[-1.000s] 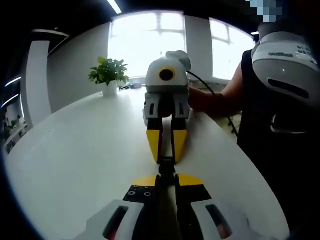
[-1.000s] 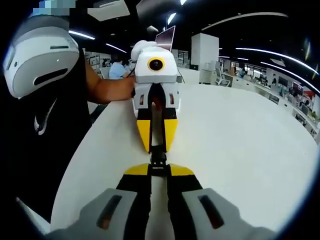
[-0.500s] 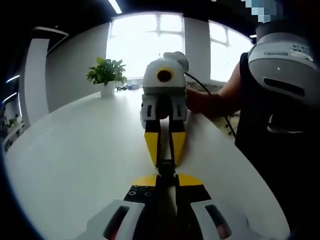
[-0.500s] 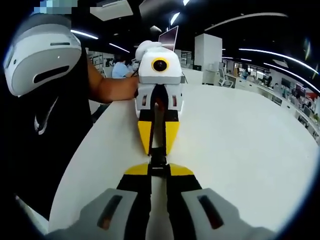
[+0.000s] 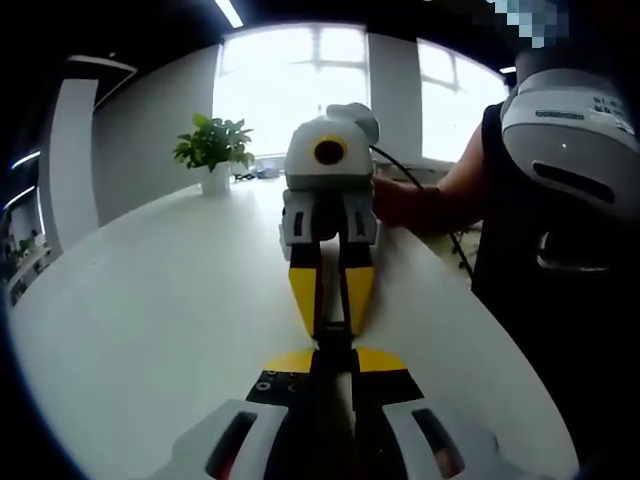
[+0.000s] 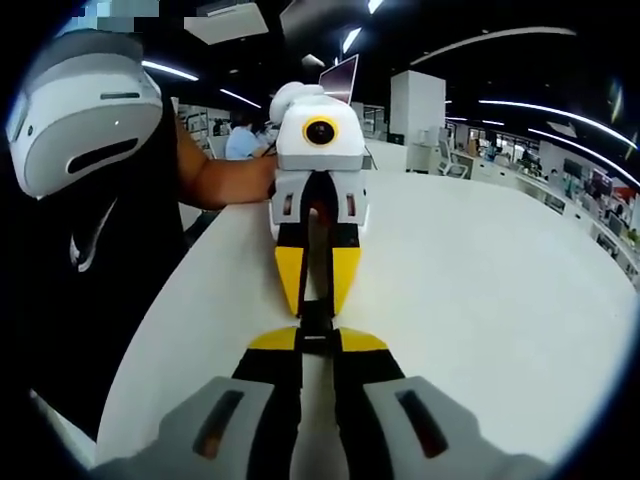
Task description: Snap the two parts of the plastic buckle together until the buckle closes and remains connected.
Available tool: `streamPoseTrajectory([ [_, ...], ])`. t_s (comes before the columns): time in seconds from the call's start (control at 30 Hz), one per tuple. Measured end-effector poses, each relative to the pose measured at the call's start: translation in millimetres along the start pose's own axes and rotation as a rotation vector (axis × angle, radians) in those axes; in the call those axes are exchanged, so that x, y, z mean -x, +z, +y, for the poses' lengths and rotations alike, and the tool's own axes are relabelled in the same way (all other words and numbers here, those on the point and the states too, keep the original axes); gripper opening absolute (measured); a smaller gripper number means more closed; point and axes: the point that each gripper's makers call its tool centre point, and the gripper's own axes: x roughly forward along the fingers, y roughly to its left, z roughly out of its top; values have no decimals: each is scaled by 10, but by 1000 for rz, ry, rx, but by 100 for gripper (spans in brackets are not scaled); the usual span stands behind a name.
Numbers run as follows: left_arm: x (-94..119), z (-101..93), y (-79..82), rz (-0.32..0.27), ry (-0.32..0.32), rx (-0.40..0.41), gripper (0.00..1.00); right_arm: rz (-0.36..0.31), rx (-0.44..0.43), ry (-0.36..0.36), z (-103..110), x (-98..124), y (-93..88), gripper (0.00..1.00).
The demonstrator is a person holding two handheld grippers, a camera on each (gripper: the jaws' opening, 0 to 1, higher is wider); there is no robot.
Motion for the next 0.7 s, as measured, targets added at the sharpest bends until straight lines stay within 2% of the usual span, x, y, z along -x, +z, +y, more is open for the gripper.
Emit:
streamPoseTrajectory([
  [0.57,-11,-30,28,17,34,-33,10,-4,8,-5,31,8,-4,10],
  [0.7,1,-42,29,3,9,-12,10,-8,15,1,50,8,4,10],
])
